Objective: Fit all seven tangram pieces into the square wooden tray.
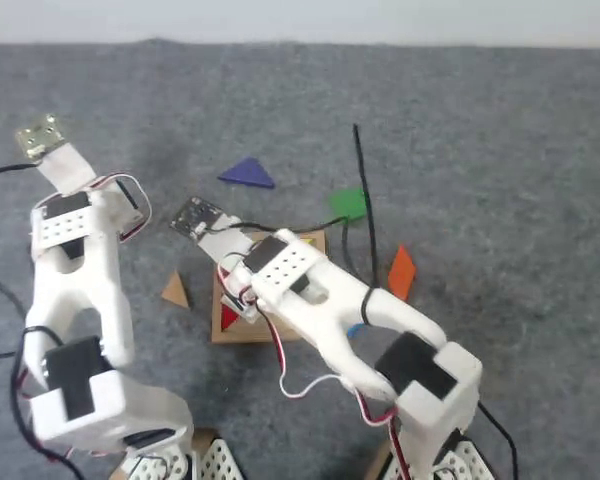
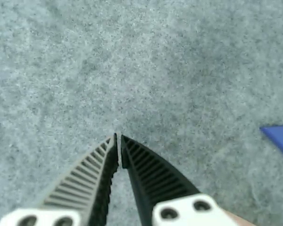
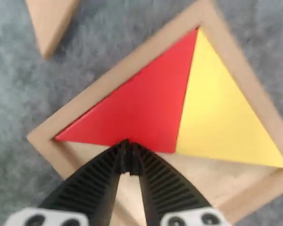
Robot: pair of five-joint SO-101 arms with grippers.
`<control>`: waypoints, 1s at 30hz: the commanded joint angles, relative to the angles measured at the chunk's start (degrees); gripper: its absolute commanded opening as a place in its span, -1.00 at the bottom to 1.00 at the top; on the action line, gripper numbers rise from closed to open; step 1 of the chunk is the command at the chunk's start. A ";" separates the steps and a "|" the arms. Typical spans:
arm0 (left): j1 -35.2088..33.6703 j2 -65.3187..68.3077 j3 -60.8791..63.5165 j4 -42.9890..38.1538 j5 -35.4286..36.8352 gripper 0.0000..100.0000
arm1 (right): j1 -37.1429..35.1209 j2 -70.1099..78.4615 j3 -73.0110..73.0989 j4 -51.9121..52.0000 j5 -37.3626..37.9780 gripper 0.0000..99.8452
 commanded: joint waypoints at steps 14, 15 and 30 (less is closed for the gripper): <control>-0.18 -0.44 -2.77 3.96 -7.12 -0.97 | -3.30 -13.76 -1.41 11.38 -0.62 -0.99; -0.18 -0.44 -2.77 6.33 -8.18 -0.97 | -3.30 -15.52 0.88 10.42 -0.62 -0.99; 1.58 -0.97 1.71 29.98 -24.09 -0.81 | 7.69 -35.21 21.10 -2.42 -3.52 -0.99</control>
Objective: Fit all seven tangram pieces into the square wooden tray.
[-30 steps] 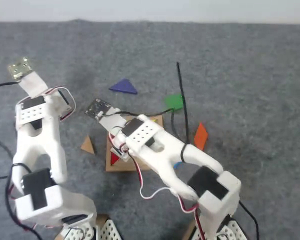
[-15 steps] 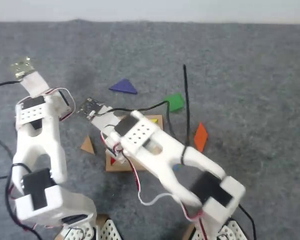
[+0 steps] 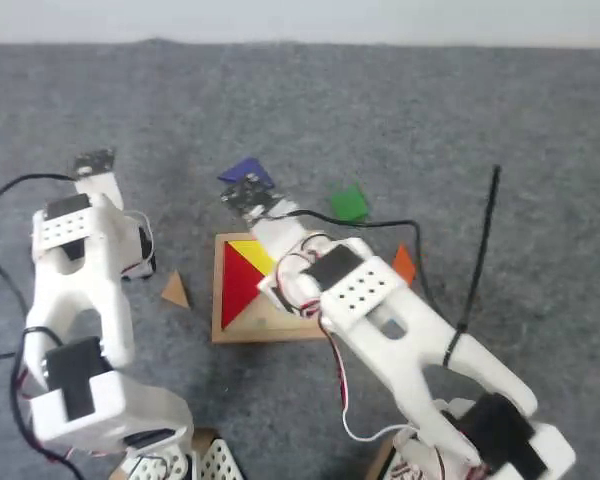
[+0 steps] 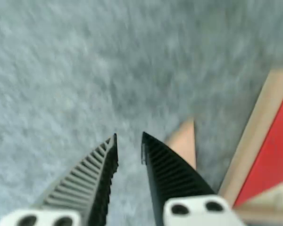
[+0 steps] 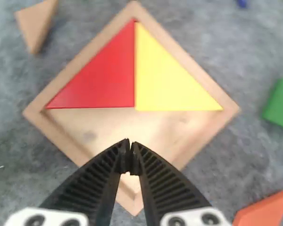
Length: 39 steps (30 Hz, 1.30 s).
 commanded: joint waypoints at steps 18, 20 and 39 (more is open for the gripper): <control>7.30 -21.80 12.35 3.78 9.05 -0.57 | 0.57 -3.74 -0.09 -1.45 -0.70 -0.99; 7.21 -20.31 13.14 1.67 11.25 -0.52 | 0.57 -3.74 -0.09 -1.45 -0.70 -0.99; 6.86 6.77 1.80 -3.87 14.24 -0.66 | 0.57 -3.74 -0.09 -1.36 -0.70 -0.99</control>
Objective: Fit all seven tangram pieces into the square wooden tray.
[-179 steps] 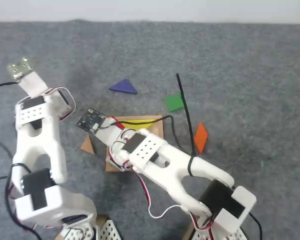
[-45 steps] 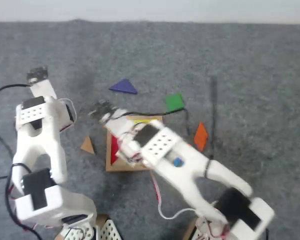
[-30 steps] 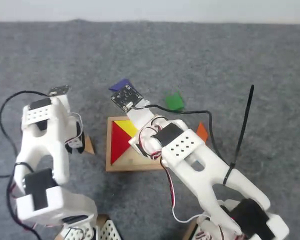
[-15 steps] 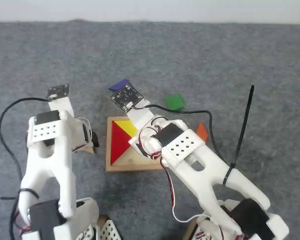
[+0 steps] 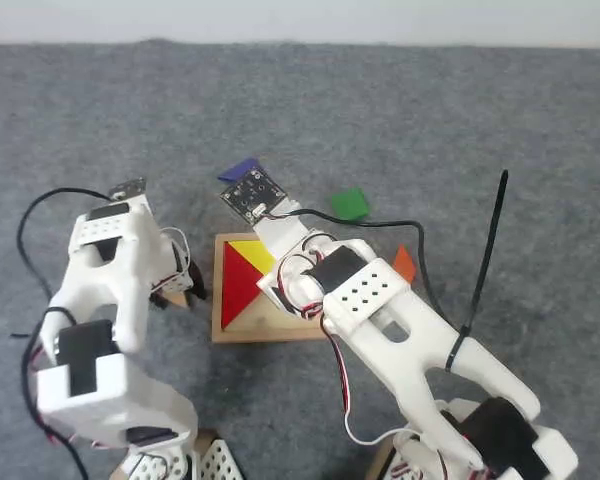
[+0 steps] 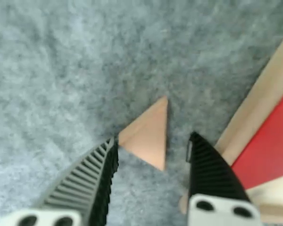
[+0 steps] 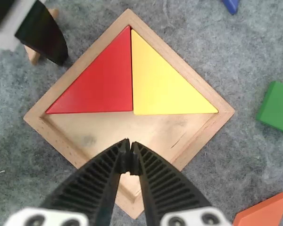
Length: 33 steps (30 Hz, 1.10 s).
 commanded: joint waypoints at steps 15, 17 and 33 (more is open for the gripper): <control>-0.18 0.26 -1.63 -1.67 -1.58 -0.87 | 0.66 -3.21 -0.18 -0.84 -0.62 -0.99; -0.18 0.09 -2.42 -0.09 -5.27 -0.84 | 0.66 -3.21 -0.18 -0.84 -0.62 -0.99; -1.76 1.23 -12.26 0.97 -31.03 -0.53 | 0.66 -3.21 -0.18 -0.75 -0.53 -0.99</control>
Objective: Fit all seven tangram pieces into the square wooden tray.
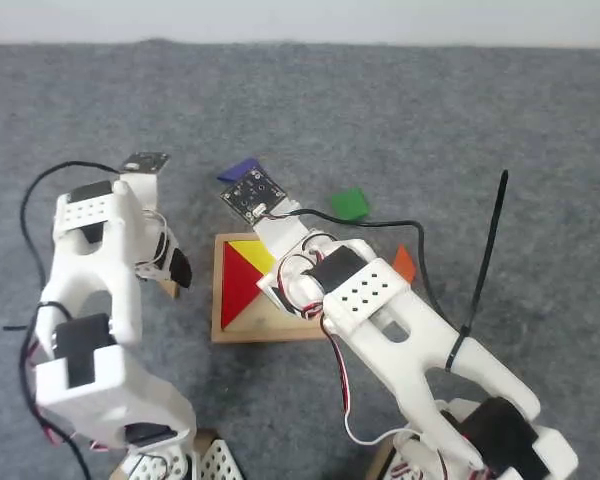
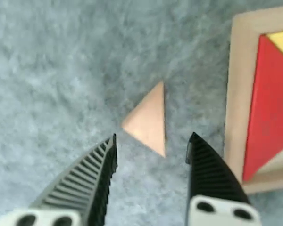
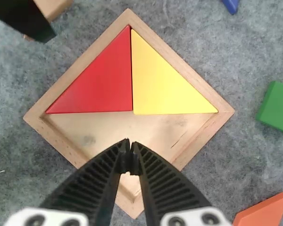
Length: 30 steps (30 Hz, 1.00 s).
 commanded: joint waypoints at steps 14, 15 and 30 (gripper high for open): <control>0.79 5.27 -2.51 -3.08 -1.58 -0.54 | 0.66 -3.21 -0.09 -0.84 0.88 -0.99; 0.79 5.27 -2.42 -3.52 -1.41 -0.54 | 0.66 -3.21 -0.09 -0.84 0.88 -0.99; 0.79 5.27 -0.66 -3.52 0.44 -0.66 | 0.66 -3.21 -0.09 -0.66 0.79 -0.99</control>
